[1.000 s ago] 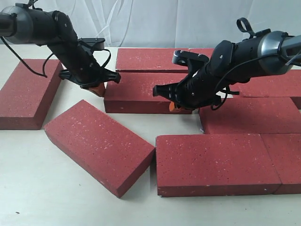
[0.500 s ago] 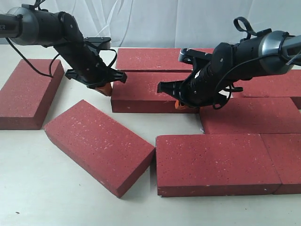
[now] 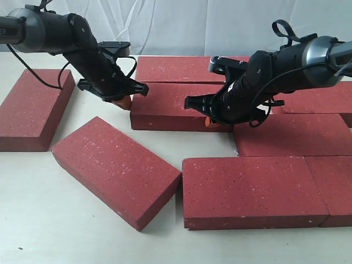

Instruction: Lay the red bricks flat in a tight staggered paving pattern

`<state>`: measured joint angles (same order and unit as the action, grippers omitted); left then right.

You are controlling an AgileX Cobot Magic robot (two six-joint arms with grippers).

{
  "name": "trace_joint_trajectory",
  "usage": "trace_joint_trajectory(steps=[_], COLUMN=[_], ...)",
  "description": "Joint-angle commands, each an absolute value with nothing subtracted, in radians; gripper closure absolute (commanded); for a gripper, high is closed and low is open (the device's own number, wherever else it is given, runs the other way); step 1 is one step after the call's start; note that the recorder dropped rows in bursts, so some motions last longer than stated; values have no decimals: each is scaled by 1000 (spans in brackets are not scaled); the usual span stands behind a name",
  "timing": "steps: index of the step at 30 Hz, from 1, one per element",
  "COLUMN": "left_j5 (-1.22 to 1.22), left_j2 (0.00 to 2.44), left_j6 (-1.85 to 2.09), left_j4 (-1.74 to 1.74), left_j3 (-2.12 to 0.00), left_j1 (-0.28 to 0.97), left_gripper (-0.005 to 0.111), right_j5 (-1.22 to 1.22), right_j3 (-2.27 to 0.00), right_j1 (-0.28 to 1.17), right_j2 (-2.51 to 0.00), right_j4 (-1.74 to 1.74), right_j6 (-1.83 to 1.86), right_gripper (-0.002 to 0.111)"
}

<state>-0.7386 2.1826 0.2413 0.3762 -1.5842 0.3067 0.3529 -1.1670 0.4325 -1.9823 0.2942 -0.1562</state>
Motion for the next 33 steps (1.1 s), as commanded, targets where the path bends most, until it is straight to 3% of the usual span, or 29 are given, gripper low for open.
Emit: trace_joint_trajectory(steps=[1, 19, 33], left_j5=[-758, -758, -735], left_j2=[2181, 2181, 2213], left_j6=[226, 216, 220], left_j4=[313, 321, 364], left_j3=[-1585, -1585, -1585], left_j1=[301, 301, 342], left_gripper=[107, 107, 107], right_j5=[383, 290, 457], right_j3=[-1172, -1172, -1172], right_j1=[427, 427, 431], right_j2=[-1982, -1982, -1901], right_j4=[265, 111, 166], right_j6=[-158, -158, -158], right_gripper=[109, 109, 109])
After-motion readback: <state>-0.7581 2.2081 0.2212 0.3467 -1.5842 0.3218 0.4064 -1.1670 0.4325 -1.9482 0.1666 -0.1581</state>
